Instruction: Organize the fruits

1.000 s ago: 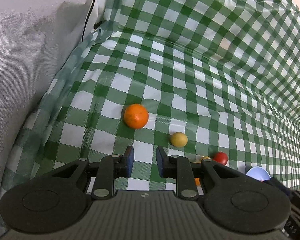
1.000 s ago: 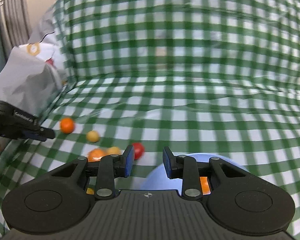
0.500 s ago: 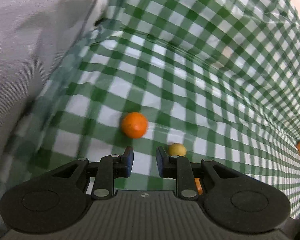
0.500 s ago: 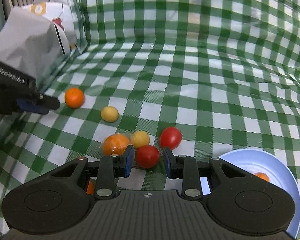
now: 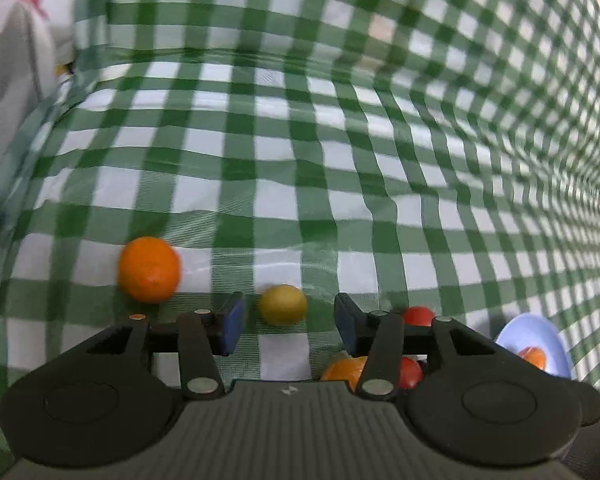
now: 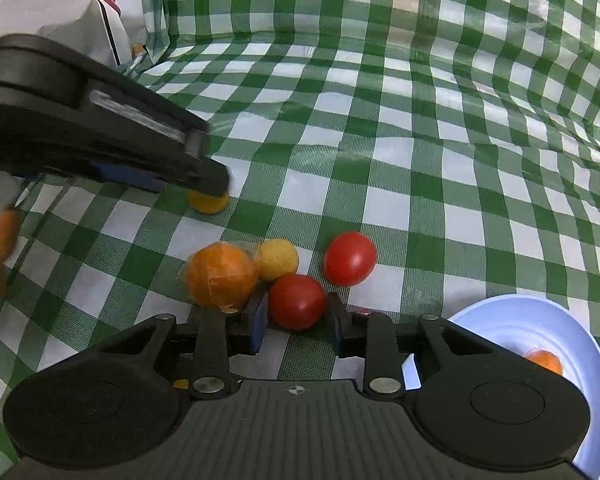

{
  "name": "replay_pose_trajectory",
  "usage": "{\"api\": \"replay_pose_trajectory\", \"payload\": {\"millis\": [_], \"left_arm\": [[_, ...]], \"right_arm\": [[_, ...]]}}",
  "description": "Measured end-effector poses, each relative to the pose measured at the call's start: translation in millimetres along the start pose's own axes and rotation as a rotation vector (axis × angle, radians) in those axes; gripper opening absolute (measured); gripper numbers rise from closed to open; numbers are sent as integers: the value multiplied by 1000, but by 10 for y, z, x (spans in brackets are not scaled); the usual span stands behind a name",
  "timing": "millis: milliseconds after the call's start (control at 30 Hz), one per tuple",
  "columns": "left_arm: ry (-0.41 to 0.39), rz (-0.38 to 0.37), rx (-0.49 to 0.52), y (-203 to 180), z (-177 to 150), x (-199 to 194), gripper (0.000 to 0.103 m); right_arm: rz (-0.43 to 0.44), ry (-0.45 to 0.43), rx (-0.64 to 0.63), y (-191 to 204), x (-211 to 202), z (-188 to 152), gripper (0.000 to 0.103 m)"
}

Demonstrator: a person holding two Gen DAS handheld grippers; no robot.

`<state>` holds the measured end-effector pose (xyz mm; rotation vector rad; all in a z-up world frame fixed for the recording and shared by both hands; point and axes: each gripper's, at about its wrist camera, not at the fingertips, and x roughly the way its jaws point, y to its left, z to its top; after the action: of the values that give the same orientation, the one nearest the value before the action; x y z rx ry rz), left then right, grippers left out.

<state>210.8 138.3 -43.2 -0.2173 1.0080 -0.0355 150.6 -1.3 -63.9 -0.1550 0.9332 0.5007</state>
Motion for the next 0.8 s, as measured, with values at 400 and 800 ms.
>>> {"api": "replay_pose_trajectory", "payload": {"millis": [400,800], "left_arm": [[-28,54,74,-91,-57,48,31],[-211,76,17,-173,-278,-887,31]], "right_arm": [[-3,-54,55,-90,-136,-14,31],[-28,-278,123,-298,-963,-121,31]]}}
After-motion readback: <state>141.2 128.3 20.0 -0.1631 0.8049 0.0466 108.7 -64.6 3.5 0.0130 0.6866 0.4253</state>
